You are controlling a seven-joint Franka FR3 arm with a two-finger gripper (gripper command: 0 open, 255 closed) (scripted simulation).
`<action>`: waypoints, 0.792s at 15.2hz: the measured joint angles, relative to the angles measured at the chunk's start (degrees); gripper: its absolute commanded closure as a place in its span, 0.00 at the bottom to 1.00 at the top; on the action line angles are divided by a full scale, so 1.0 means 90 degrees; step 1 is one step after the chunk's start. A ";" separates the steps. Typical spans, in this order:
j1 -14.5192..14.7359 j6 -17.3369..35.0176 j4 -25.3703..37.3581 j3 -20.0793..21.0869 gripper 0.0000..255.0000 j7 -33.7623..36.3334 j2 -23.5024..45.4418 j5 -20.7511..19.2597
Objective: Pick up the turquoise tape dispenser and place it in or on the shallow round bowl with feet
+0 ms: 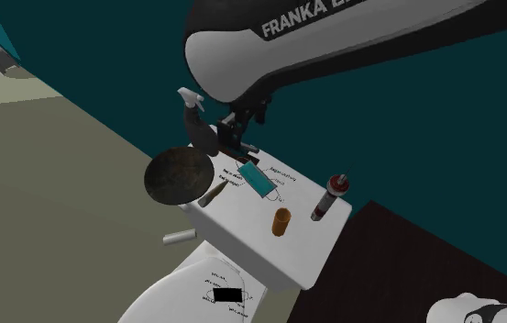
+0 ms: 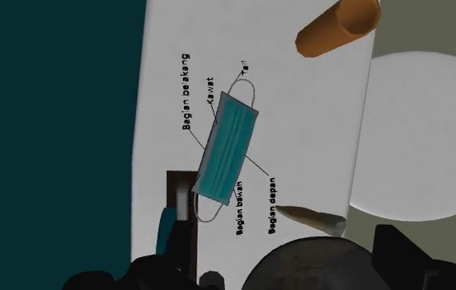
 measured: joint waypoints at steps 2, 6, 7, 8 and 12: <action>-0.0080 0.0060 0.0401 -0.0036 0.00 -0.0115 0.0512 0.0035; -0.0204 0.0131 0.1245 -0.0055 0.00 -0.0246 0.1528 0.0100; -0.0247 0.0124 0.1456 -0.0064 0.00 -0.0285 0.1759 0.0111; -0.0276 0.0125 0.1693 -0.0063 0.00 -0.0302 0.2018 0.0124; -0.0422 -0.0124 0.2952 -0.0049 0.00 -0.0394 0.3120 0.0164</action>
